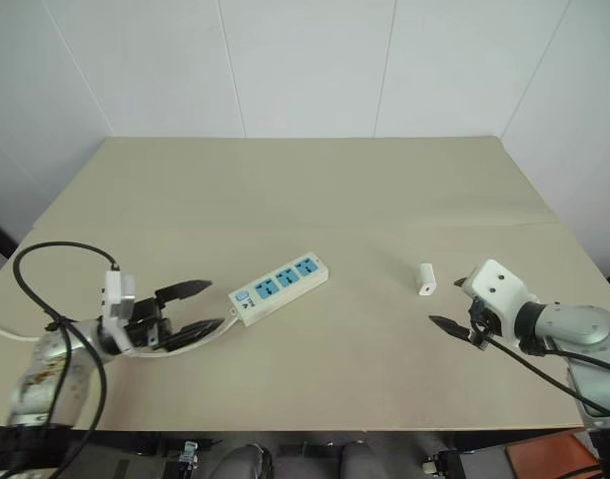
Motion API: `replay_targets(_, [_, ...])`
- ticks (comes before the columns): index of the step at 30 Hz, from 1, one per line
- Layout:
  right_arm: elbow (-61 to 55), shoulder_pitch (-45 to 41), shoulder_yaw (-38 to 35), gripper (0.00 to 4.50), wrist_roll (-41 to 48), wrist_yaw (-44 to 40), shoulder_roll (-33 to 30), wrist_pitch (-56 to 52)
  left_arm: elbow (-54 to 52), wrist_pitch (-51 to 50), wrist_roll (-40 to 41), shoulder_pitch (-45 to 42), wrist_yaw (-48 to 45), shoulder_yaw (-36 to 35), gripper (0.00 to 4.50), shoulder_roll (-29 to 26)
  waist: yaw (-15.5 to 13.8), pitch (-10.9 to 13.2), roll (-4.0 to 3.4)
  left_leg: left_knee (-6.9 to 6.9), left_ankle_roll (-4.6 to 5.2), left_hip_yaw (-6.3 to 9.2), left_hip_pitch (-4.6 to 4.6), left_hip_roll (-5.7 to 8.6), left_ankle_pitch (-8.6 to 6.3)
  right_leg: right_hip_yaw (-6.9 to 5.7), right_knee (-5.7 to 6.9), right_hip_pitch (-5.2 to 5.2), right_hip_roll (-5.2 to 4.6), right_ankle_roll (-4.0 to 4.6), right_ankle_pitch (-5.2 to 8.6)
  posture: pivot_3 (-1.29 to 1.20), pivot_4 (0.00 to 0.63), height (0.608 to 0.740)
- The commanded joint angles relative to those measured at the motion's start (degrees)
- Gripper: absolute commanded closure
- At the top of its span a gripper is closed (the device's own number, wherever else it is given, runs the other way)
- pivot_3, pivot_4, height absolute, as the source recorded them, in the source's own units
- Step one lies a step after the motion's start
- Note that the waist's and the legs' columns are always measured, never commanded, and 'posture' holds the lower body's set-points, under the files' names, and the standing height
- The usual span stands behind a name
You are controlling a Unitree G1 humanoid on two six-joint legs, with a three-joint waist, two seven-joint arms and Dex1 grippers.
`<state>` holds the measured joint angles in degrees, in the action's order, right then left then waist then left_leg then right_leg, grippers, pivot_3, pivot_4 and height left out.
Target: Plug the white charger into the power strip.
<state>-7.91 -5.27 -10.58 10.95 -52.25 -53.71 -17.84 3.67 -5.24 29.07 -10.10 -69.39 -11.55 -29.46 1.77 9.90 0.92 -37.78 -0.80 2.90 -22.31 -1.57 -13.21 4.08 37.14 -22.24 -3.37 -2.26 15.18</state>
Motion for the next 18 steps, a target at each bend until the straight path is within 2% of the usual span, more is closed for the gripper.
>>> replay_targets(1, [-2.4,0.7,-3.0,0.0,0.5,0.4,-1.1,-0.4,7.0,8.5,-3.0,-3.1,-1.3,1.1,0.05,0.9,0.0,0.0,0.01,0.0,0.0,0.01,0.01,-0.01,0.0,0.0,0.01,0.0,0.01,0.0,0.0,0.0,0.15,0.74])
replay_targets(9, [-5.4,3.6,-5.4,0.0,0.5,1.3,-1.0,-1.9,23.6,20.4,-8.7,-10.7,-2.1,4.6,0.05,3.9,-0.3,0.0,0.01,0.0,0.0,0.01,-0.01,0.03,0.0,0.0,0.0,0.0,0.0,-0.01,0.0,0.0,0.15,0.74])
replay_targets(18, [-7.5,5.7,-7.3,0.0,0.4,2.9,-0.6,-3.0,30.2,25.2,-12.2,-12.9,-0.1,6.8,0.05,5.4,-0.8,0.0,0.0,0.0,0.0,0.01,0.02,0.04,0.0,0.01,0.02,0.02,0.0,-0.02,0.0,0.0,0.15,0.74])
